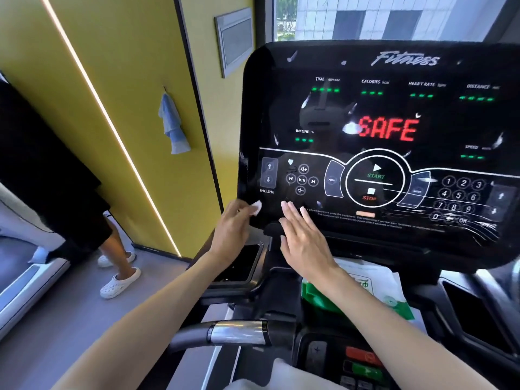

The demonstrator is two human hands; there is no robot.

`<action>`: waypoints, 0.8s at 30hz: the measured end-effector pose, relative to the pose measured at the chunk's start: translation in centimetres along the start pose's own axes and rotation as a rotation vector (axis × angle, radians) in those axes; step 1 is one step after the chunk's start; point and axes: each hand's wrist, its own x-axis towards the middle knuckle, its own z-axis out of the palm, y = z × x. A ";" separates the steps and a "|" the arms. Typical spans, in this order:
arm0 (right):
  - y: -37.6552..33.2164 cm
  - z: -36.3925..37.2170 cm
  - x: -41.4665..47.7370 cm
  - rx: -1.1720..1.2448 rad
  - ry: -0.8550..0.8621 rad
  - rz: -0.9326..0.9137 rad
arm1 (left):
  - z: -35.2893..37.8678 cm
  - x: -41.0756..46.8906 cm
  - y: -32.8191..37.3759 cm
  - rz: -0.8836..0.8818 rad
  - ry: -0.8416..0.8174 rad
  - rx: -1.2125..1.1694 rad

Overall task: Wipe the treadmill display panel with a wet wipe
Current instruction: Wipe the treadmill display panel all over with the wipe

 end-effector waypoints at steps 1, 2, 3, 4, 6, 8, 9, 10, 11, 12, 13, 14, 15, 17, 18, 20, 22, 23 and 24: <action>0.0 0.0 0.0 0.001 -0.004 0.003 | 0.2 0.6 0.5 -0.019 0.036 -0.013; 0.0 0.0 0.0 -0.002 -0.006 0.002 | 0.6 0.8 0.9 -0.011 0.048 -0.007; 0.0 0.0 -0.1 -0.006 -0.007 -0.002 | 1.0 0.5 1.0 0.013 0.030 0.010; 0.1 0.0 -0.1 -0.006 -0.006 -0.007 | 1.4 -0.2 1.0 0.044 -0.009 0.022; 0.2 0.0 -0.1 -0.001 -0.003 -0.010 | 1.5 -1.9 0.5 0.105 -0.085 0.024; 0.2 0.0 -0.1 -0.005 -0.001 -0.003 | 0.6 -1.4 0.0 0.136 -0.096 0.020; 0.1 0.0 0.0 -0.008 -0.004 0.001 | 0.0 -0.3 -0.1 0.107 -0.059 0.014; 0.1 0.0 0.0 -0.009 -0.007 0.005 | -0.5 0.9 -0.1 0.055 0.005 0.002; 0.0 0.0 -0.1 -0.009 -0.008 0.011 | -0.9 2.0 -0.1 0.001 0.072 -0.007; 0.0 0.0 -0.1 -0.010 -0.007 0.015 | -1.0 2.6 -0.1 -0.028 0.114 -0.002; 0.0 -0.1 -0.1 -0.011 -0.006 0.014 | -0.9 2.8 0.0 -0.021 0.113 0.020; 0.0 -0.1 -0.1 -0.008 -0.007 0.011 | -0.6 2.4 0.1 0.020 0.080 0.044; 0.0 -0.1 -0.1 -0.001 -0.008 0.008 | -0.2 1.6 0.4 0.072 0.023 0.060; 0.0 -0.1 -0.1 0.007 -0.011 0.009 | 0.6 -0.3 0.9 0.143 -0.073 0.077; 0.0 -0.1 -0.1 0.006 -0.011 0.010 | 0.8 -0.7 1.0 0.147 -0.091 0.078; -0.1 -0.1 0.0 0.008 -0.001 0.017 | 0.9 -0.1 1.2 0.141 -0.090 0.061; -0.1 -0.1 -0.1 0.010 0.000 0.020 | 0.8 1.1 1.8 0.161 -0.085 0.052; -0.1 0.0 -0.1 0.009 -0.002 0.019 | 0.8 1.6 2.1 0.173 -0.086 0.053; -0.1 0.0 -0.1 0.009 -0.001 0.018 | 0.8 2.0 2.3 0.190 -0.093 0.059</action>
